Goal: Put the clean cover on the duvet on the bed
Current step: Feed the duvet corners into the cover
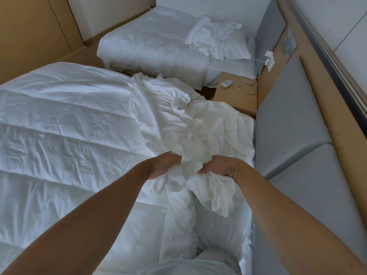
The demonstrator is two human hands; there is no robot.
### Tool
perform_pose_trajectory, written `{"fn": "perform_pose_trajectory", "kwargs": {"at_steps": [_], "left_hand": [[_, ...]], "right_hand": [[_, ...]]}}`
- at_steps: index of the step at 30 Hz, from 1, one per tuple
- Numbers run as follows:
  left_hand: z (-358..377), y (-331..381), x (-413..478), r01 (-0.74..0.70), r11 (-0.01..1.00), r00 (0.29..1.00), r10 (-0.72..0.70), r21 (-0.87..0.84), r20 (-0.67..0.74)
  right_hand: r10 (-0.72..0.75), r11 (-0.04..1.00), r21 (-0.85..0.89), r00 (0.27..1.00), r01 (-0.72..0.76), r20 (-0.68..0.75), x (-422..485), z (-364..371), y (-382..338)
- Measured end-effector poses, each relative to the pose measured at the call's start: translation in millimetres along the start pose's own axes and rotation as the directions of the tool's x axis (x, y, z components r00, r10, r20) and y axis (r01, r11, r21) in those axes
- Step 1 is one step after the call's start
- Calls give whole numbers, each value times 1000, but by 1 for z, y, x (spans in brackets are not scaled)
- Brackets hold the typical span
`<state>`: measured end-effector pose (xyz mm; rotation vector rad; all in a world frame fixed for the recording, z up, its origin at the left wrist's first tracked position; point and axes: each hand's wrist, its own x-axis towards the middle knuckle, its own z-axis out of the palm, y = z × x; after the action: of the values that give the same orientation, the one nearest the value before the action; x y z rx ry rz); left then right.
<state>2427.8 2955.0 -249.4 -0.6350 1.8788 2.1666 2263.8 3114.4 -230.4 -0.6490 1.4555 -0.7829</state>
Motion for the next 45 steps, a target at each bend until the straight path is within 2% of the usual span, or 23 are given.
{"fn": "perform_pose_trajectory", "kwargs": {"at_steps": [2,4,6,10,12,14,16,18,19,21,24,26,29,34,39,45], "left_hand": [[1,1,-1,63,998,993,-64,10,100],[4,1,0,104,987,973,-125,119,191],[9,2,3,140,967,959,-186,212,213],[14,7,0,140,983,980,-155,117,125],[15,11,-1,116,990,993,-118,86,28],[15,16,0,85,994,992,-78,70,-100],[12,19,3,48,997,983,-36,63,-180],[10,19,7,5,1000,979,-2,14,-203],[9,19,8,-2,1000,978,-4,-27,-211],[7,16,10,-4,996,968,-18,-85,-251],[7,16,12,-3,998,955,-18,-68,-297],[8,18,10,5,999,953,-21,-53,-303],[10,18,9,-11,994,949,-25,-113,-315],[6,8,9,-24,998,967,8,-62,-253],[6,2,4,66,994,998,-65,-87,14],[2,23,8,175,971,958,-206,165,198]], "right_hand": [[-36,999,5,999,36,-13,-1,-3,1],[-61,998,-6,997,60,-38,2,-3,4],[-94,996,-6,991,94,-94,5,-3,7],[-96,994,34,982,103,-163,3,-3,5],[-100,995,12,984,103,-146,0,-5,0],[-60,997,-53,998,58,-31,-2,-7,-4],[89,982,-172,992,-74,85,-5,-4,-9],[176,931,-341,978,-128,114,-6,0,-13],[180,920,-370,978,-130,103,-4,2,-14],[139,945,-308,987,-109,76,-3,7,-16],[30,996,-87,998,-34,-48,-3,9,-11],[8,1000,18,994,-6,-106,-3,10,-9],[-11,999,46,992,17,-124,0,12,-3],[-81,984,-175,968,40,-237,2,14,-9],[-218,946,-302,916,115,-336,6,5,-18],[-304,841,-541,845,21,-440,19,-14,-10]]}}
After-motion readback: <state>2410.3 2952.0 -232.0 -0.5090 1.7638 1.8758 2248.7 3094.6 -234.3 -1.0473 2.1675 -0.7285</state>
